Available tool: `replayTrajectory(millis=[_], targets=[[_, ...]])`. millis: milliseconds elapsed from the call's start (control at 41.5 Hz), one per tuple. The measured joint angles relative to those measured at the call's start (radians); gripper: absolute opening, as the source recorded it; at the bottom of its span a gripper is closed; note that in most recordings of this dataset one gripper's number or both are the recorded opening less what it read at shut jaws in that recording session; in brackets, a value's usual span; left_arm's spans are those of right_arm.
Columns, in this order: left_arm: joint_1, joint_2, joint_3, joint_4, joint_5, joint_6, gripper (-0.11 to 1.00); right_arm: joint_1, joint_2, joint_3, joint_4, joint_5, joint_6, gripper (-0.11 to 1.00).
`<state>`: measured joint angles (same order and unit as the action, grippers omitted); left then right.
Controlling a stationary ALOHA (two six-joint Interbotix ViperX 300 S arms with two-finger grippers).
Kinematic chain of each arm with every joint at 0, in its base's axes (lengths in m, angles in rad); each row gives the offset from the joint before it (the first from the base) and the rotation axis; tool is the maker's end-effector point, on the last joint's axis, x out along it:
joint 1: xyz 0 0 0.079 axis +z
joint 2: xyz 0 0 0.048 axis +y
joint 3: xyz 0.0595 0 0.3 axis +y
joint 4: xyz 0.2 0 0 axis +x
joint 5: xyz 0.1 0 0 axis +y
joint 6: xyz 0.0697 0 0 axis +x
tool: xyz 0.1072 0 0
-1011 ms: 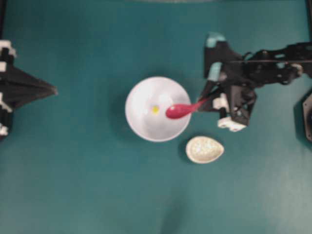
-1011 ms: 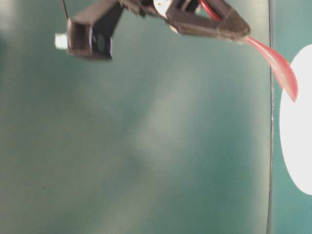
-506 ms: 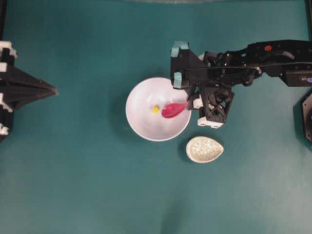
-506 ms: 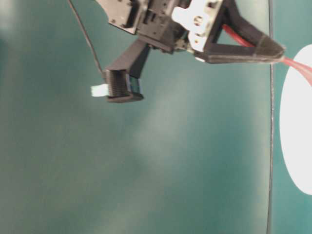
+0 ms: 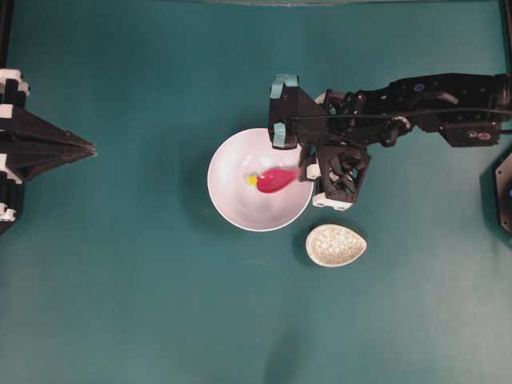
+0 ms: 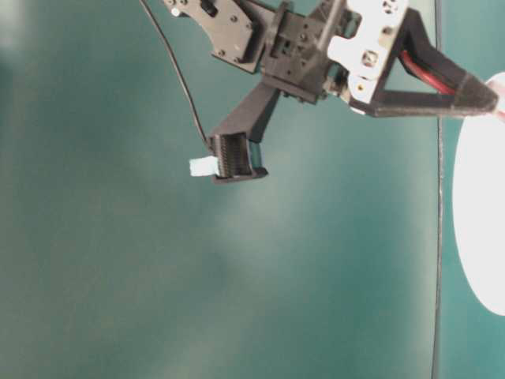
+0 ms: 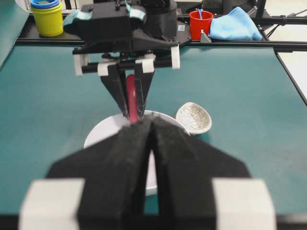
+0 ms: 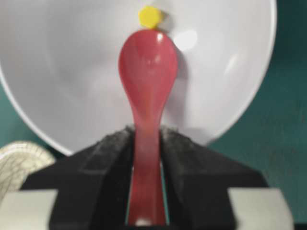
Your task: Scoop the yellow hexagonal prism block from the bowl with a spoon using the right arm.
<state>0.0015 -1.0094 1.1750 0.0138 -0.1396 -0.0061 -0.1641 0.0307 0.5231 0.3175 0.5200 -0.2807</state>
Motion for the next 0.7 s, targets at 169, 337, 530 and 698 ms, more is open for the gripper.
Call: replayTrajectory(millis=[169,337,530,698], targets=[[0.0,0.0,0.0,0.002,0.002,0.002,0.0,0.0,0.02,-0.003,0.0,-0.046,-0.002,0.25],[0.0,0.0,0.0,0.002,0.002,0.002,0.0,0.0,0.029,-0.008,0.002,-0.078,-0.002,0.25],[0.0,0.0,0.0,0.002,0.003,0.002,0.0,0.0,0.034,-0.008,0.011,-0.104,-0.002,0.25],[0.0,0.0,0.0,0.0,0.003,0.002,0.0,0.0,0.034,-0.008,0.017,-0.152,0.003,0.25]])
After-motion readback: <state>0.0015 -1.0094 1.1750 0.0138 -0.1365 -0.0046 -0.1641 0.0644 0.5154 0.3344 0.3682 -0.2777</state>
